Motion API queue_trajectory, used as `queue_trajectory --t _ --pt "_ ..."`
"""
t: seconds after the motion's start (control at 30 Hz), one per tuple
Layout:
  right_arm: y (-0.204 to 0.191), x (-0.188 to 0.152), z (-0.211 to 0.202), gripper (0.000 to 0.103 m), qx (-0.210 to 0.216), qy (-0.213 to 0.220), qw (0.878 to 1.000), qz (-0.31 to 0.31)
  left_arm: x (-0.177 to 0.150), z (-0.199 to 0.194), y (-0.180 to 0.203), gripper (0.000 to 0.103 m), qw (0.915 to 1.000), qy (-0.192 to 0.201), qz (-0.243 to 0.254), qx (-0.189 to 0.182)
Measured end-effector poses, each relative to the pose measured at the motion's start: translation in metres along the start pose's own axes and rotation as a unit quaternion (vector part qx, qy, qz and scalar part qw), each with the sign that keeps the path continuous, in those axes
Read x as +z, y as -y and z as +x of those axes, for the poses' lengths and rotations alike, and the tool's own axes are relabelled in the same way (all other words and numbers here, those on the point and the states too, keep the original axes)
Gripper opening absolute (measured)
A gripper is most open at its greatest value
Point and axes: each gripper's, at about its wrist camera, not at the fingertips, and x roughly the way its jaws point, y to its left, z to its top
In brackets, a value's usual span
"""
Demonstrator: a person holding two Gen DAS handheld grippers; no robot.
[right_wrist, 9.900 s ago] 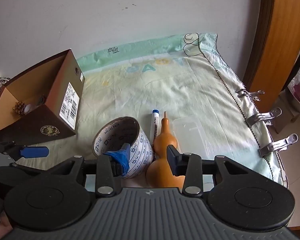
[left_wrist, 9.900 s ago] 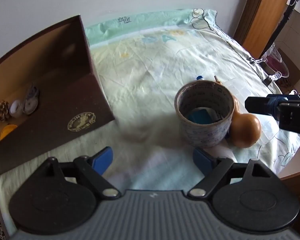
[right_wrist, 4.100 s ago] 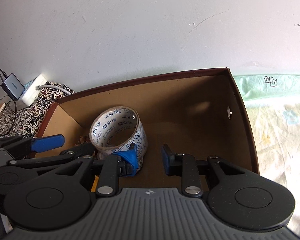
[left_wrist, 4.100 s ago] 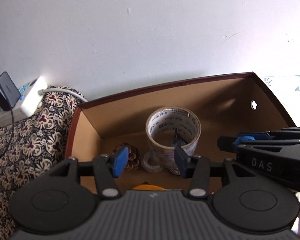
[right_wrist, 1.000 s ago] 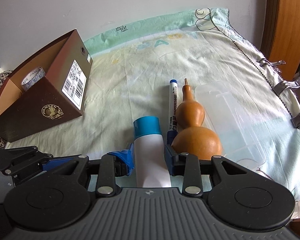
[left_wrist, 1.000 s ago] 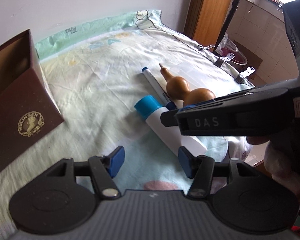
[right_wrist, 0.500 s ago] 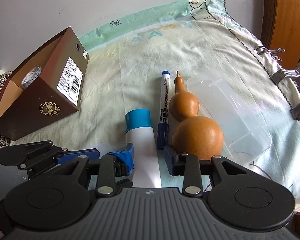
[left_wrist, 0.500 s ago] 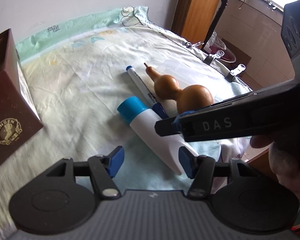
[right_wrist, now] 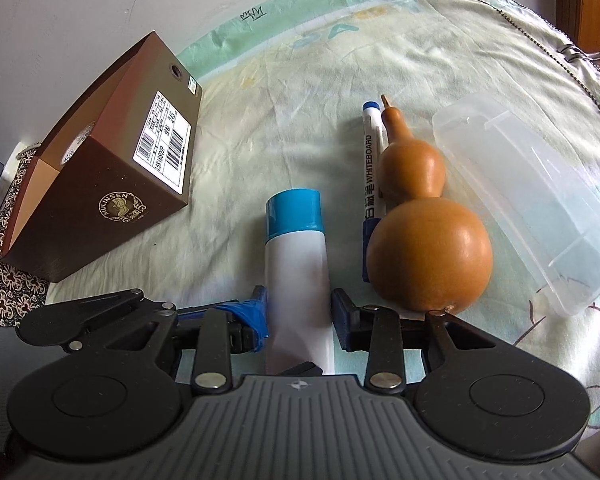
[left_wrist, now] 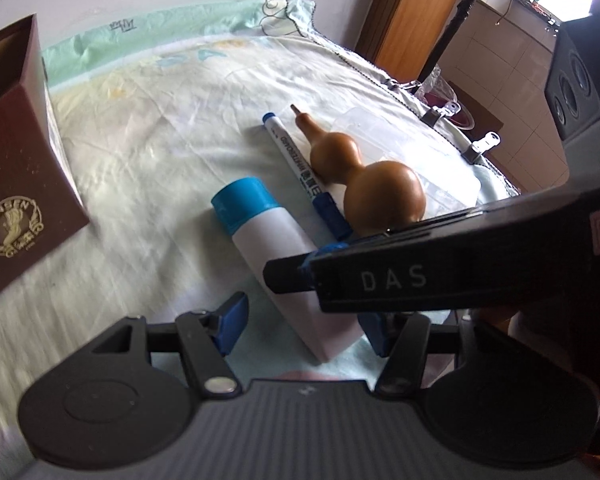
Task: Organize rigid objects
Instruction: 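Grasp the white blue-capped tube with the right gripper, then lift the white tube upright and carry it into the brown box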
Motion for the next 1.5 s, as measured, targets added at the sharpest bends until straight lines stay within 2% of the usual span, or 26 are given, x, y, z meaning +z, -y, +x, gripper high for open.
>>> queue_trajectory --t 0.17,0.37,0.47,0.53,0.67,0.8,0.97,1.1,1.3,1.5 --pt "-0.012 0.004 0.008 0.019 -0.004 0.007 1.0 -0.028 0.001 -0.004 -0.011 0.059 0.9998 0.014 -0.011 0.012" --pt "-0.016 0.005 0.013 0.02 -0.005 0.021 0.999 -0.047 0.005 0.006 -0.016 0.059 0.9995 0.01 -0.028 -0.007" --pt "-0.011 0.005 0.012 0.019 0.004 0.025 0.999 -0.033 0.004 0.008 -0.019 0.059 0.9992 0.014 -0.035 -0.01" --pt "-0.012 0.003 0.012 0.018 0.004 0.027 0.999 -0.035 0.002 0.007 -0.017 0.054 0.9993 0.017 -0.032 -0.013" --pt "-0.016 0.001 0.011 0.018 0.004 0.031 0.999 -0.04 0.001 0.006 -0.016 0.053 0.9995 0.019 -0.025 -0.007" --pt "-0.018 0.0 0.008 0.017 0.011 0.031 0.999 -0.041 0.0 -0.003 -0.015 0.046 0.9994 0.027 -0.023 0.001" --pt "-0.029 0.002 -0.006 0.016 0.023 0.041 0.997 -0.057 0.002 -0.023 -0.008 0.04 0.9982 0.053 -0.003 0.027" --pt "-0.043 0.008 -0.021 0.014 0.034 0.059 0.995 -0.073 0.008 -0.045 -0.006 0.038 0.9961 0.082 0.006 0.033" --pt "-0.071 0.028 -0.045 0.014 0.048 0.101 0.988 -0.109 0.024 -0.083 -0.011 0.038 0.9892 0.133 0.019 0.06" --pt "-0.107 0.054 -0.057 0.014 0.077 0.135 0.977 -0.147 0.044 -0.123 -0.033 0.038 0.981 0.172 0.017 0.089"
